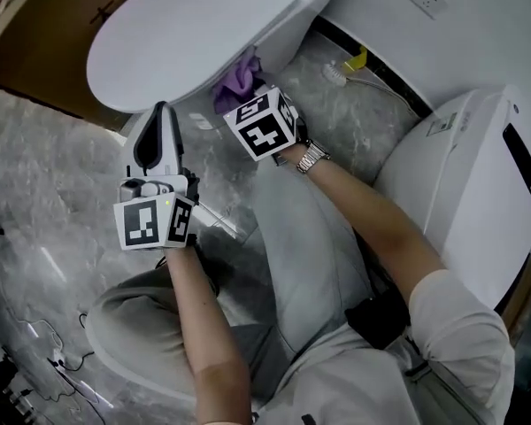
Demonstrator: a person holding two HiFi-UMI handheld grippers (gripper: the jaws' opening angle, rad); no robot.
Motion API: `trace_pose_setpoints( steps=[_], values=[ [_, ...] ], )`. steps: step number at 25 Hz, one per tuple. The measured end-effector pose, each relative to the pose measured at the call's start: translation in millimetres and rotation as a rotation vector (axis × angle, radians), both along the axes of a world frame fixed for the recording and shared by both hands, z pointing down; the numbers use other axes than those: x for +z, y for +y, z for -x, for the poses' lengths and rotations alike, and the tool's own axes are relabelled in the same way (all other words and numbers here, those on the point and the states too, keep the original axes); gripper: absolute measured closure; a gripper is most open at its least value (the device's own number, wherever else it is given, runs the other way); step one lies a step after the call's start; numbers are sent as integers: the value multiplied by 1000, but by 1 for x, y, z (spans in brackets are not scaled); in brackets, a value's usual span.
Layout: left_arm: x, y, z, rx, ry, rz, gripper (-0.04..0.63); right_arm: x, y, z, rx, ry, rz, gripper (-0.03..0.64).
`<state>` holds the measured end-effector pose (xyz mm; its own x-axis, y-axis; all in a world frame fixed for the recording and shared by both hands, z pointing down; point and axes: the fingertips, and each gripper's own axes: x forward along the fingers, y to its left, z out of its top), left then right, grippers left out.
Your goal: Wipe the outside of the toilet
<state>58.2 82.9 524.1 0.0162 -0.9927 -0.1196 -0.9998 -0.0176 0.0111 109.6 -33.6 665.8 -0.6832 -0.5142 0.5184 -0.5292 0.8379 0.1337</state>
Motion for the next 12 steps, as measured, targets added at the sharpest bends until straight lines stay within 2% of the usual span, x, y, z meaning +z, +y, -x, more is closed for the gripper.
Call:
trace_pose_setpoints(
  steps=[3, 6, 12],
  values=[
    [11, -1, -3, 6, 15, 17, 591, 5, 25, 14, -49, -8, 17, 486],
    [11, 0, 0, -3, 37, 6, 591, 12, 53, 38, -152, 9, 26, 486],
    [12, 4, 3, -22, 31, 12, 591, 25, 88, 75, -317, 17, 49, 486]
  ],
)
